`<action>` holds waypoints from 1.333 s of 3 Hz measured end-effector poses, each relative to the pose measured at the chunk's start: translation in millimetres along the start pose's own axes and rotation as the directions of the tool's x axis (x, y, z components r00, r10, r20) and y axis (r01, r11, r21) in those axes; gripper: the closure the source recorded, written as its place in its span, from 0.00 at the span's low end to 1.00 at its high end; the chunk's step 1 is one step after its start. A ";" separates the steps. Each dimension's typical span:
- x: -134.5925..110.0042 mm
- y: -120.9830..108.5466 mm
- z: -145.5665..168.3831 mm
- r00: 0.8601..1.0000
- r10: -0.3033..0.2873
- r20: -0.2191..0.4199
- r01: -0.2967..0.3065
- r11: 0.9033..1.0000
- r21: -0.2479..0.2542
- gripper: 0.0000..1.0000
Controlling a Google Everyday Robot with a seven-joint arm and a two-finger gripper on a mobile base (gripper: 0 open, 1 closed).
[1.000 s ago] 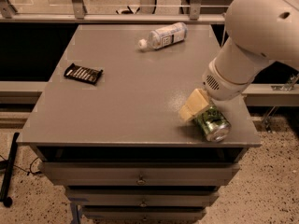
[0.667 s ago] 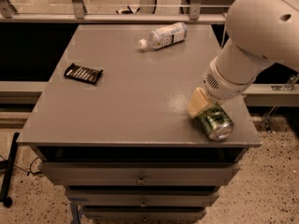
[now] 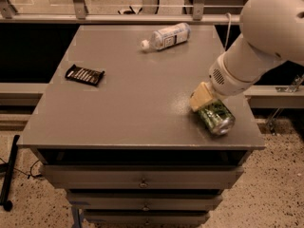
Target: Place green can upright
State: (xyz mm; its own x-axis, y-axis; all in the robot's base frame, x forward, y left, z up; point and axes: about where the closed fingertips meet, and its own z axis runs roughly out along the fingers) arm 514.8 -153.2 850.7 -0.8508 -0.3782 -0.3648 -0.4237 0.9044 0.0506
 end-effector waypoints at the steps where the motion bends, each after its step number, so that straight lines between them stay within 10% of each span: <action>1: -44.4 8.5 -5.0 0.988 -0.080 0.131 0.097 0.987 -0.128 1.00; 2: -86.4 24.9 -28.4 0.945 -0.150 0.292 0.224 0.945 -0.238 1.00; 4: -96.0 53.8 -68.6 0.778 -0.066 0.624 0.404 0.813 -0.419 1.00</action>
Offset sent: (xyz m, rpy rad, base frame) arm 0.0657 0.0850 0.1247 0.4734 -0.3914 0.6163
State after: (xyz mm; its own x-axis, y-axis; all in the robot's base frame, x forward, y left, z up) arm 552.4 -81.8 952.2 -0.4403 -0.2306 -0.8677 -0.8188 0.4997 0.2827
